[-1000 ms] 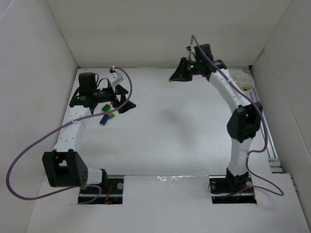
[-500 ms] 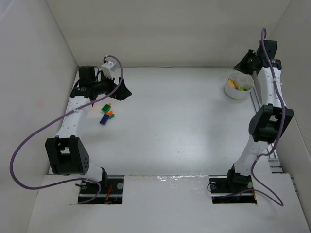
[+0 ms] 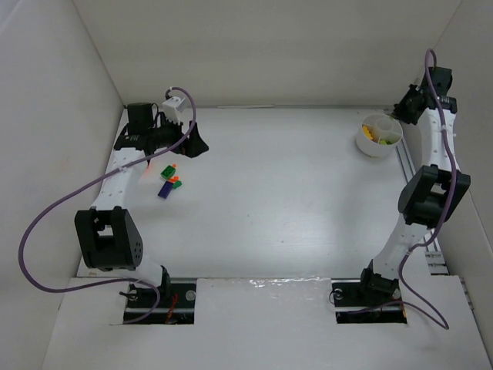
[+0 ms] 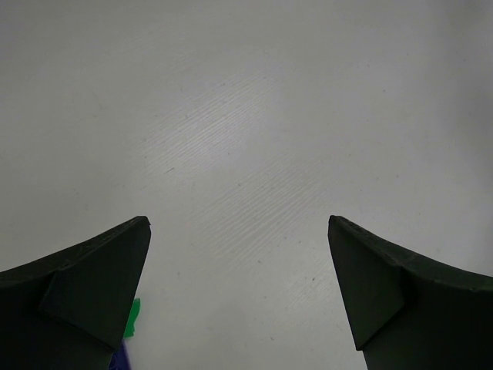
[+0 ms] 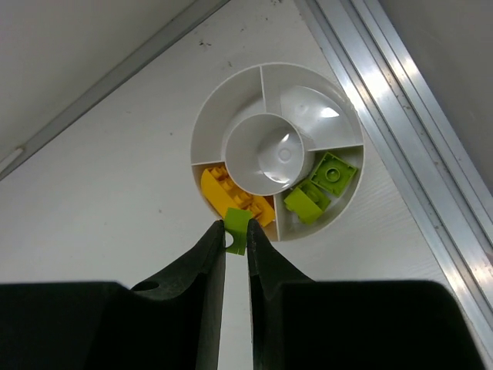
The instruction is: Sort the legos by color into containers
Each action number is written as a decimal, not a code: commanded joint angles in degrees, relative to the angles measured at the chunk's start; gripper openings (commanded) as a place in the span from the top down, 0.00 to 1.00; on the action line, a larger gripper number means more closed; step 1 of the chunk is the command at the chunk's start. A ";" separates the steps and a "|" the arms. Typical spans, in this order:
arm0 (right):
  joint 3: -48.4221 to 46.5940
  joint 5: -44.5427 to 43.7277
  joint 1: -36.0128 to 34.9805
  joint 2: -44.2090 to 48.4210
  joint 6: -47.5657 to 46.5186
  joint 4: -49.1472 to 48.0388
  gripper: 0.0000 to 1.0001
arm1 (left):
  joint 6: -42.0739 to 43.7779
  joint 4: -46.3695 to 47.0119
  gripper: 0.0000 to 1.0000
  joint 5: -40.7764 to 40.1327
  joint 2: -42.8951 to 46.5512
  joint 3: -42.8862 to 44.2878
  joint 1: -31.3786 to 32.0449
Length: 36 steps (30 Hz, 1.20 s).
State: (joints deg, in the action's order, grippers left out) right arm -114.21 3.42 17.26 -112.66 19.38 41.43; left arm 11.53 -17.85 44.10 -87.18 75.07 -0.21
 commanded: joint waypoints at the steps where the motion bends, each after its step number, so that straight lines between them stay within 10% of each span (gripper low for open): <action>1: -0.92 -3.50 -0.12 -1.24 -1.27 -0.03 1.00 | -0.37 0.18 0.01 -0.15 -0.27 2.98 0.30; 36: 1.46 -6.76 1.55 -5.20 -1.27 2.08 0.98 | 0.69 -0.35 0.01 0.29 -2.38 4.65 2.14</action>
State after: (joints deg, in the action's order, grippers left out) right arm -111.68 -2.39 18.39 -117.19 18.15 43.42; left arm 11.81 -18.35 43.27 -90.26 76.97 1.54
